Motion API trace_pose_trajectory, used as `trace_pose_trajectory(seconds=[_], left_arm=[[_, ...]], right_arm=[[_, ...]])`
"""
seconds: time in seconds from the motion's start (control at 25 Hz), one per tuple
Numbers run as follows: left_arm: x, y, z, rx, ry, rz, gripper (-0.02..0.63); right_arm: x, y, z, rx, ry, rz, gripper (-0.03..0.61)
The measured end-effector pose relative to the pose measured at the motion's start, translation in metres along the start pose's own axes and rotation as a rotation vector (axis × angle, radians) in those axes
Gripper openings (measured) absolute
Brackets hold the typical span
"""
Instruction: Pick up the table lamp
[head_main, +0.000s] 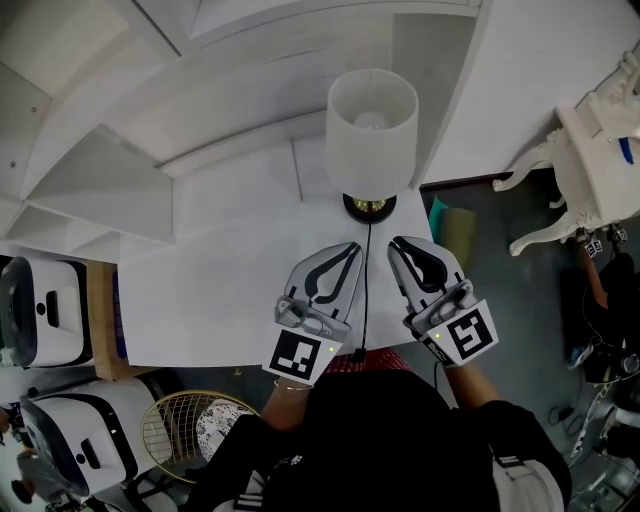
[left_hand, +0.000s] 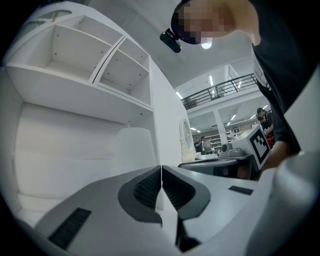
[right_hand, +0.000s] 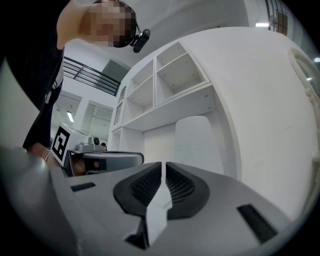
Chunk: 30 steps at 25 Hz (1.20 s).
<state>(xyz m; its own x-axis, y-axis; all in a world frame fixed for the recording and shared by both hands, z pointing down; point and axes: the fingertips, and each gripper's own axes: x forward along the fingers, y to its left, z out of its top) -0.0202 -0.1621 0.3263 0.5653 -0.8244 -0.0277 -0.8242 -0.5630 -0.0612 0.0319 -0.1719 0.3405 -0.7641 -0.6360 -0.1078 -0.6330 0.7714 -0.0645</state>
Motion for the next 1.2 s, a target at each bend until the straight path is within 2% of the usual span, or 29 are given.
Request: trace_pose_trajectory(seconds=[0.32,0.56,0.68,0.92,1.2], left_arm=[[-0.001,0.017,-0.006,0.006,0.0,0.004,0.012],[0.002,0.021,-0.012,0.003,0.011,-0.008,0.012],[0.003,0.023,-0.015,0.001,0.015,-0.01,0.012],[0.005,0.029,-0.023,-0.011,0.03,-0.012,0.012],[0.009,0.036,-0.032,-0.027,0.044,-0.015,0.012]], right_arm=[[0.015,0.005,-0.009,0.004,0.003,0.004,0.018],[0.02,0.001,-0.018,0.015,0.02,-0.024,0.02],[0.02,-0.005,-0.027,0.018,0.034,-0.06,0.081],[0.025,-0.015,-0.038,0.01,0.029,-0.081,0.089],[0.034,-0.027,-0.059,0.021,0.094,-0.109,0.103]])
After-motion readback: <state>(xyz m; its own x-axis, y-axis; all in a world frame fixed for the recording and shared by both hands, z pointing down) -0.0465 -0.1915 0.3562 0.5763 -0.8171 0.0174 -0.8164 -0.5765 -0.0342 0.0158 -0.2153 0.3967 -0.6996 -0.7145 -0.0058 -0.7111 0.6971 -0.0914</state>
